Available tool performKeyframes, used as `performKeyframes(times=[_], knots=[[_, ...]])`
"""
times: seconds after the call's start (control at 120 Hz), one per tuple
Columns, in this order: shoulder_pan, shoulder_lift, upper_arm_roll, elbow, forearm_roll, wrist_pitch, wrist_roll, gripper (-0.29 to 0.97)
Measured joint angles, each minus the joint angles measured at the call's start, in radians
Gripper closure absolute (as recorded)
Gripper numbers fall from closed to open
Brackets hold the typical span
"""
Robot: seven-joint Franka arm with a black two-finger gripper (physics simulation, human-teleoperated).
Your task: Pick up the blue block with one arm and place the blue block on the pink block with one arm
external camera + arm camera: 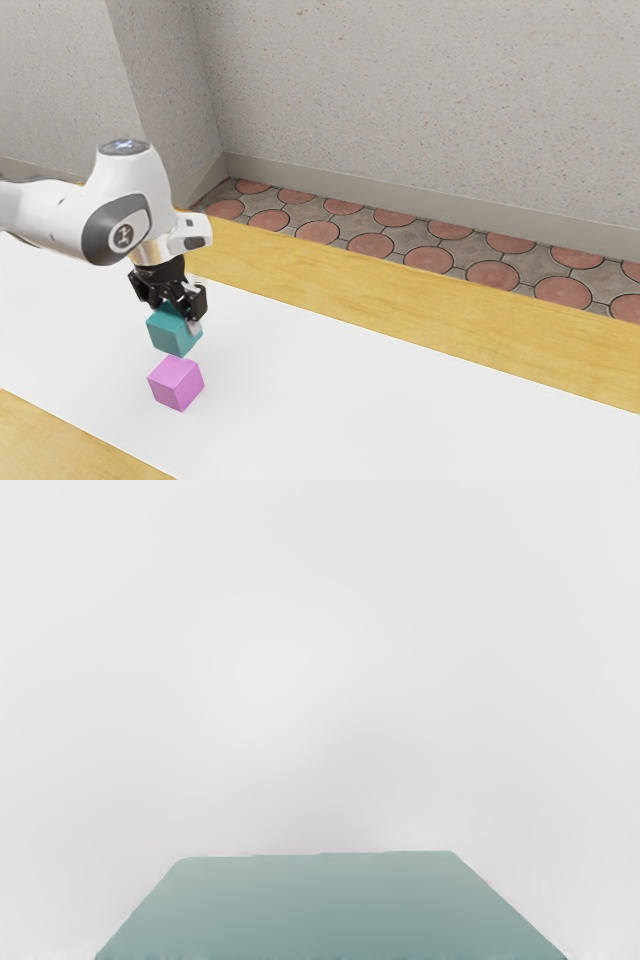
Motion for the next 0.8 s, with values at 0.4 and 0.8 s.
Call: performKeyframes(times=[0.4,0.8], knots=[[0.002,-0.046,0.001,-0.073,-0.002,0.02,-0.006,0.31],[0.002,-0.039,0.001,0.048,-0.013,-0.04,0.003,0.06]])
